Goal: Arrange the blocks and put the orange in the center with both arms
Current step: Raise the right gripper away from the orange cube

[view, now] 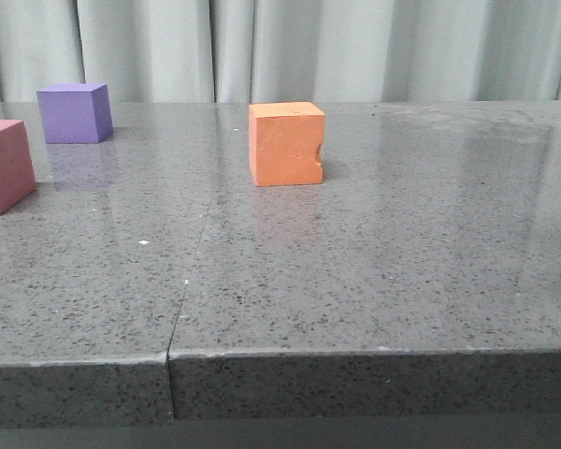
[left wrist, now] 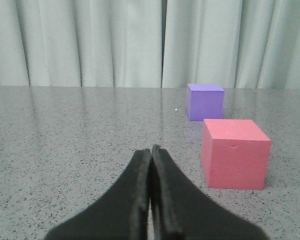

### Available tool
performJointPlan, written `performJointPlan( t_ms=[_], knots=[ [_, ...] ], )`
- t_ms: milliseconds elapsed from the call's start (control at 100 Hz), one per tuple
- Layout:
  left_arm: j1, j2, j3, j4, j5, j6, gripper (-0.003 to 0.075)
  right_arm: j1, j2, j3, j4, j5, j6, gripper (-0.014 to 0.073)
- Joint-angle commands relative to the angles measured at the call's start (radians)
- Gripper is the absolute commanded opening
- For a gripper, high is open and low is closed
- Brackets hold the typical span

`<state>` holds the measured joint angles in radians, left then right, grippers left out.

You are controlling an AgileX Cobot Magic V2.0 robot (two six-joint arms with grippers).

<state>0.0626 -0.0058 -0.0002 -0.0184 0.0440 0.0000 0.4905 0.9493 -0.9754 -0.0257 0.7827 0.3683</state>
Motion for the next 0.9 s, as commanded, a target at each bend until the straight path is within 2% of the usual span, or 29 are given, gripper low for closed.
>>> performJointPlan(
  t_ms=[0, 260, 520, 740, 890],
  knots=[
    [0.001, -0.028, 0.042, -0.010, -0.086, 0.000, -0.0020, -0.002, -0.084, 0.038, -0.013, -0.125, -0.011, -0.0067],
    [0.001, -0.028, 0.020, -0.126, -0.112, 0.000, -0.0020, -0.002, -0.287, 0.222, -0.013, -0.218, -0.011, -0.0067],
    [0.001, -0.028, -0.089, -0.133, -0.101, 0.000, -0.0020, -0.002, -0.463, 0.362, -0.065, -0.251, -0.011, -0.0067],
    [0.001, 0.039, -0.229, -0.141, 0.082, 0.000, -0.0021, -0.002, -0.587, 0.436, -0.077, -0.258, -0.011, -0.0067],
    [0.001, 0.152, -0.327, -0.142, 0.152, 0.000, -0.0020, -0.002, -0.637, 0.469, -0.077, -0.255, -0.011, -0.0067]
  ],
)
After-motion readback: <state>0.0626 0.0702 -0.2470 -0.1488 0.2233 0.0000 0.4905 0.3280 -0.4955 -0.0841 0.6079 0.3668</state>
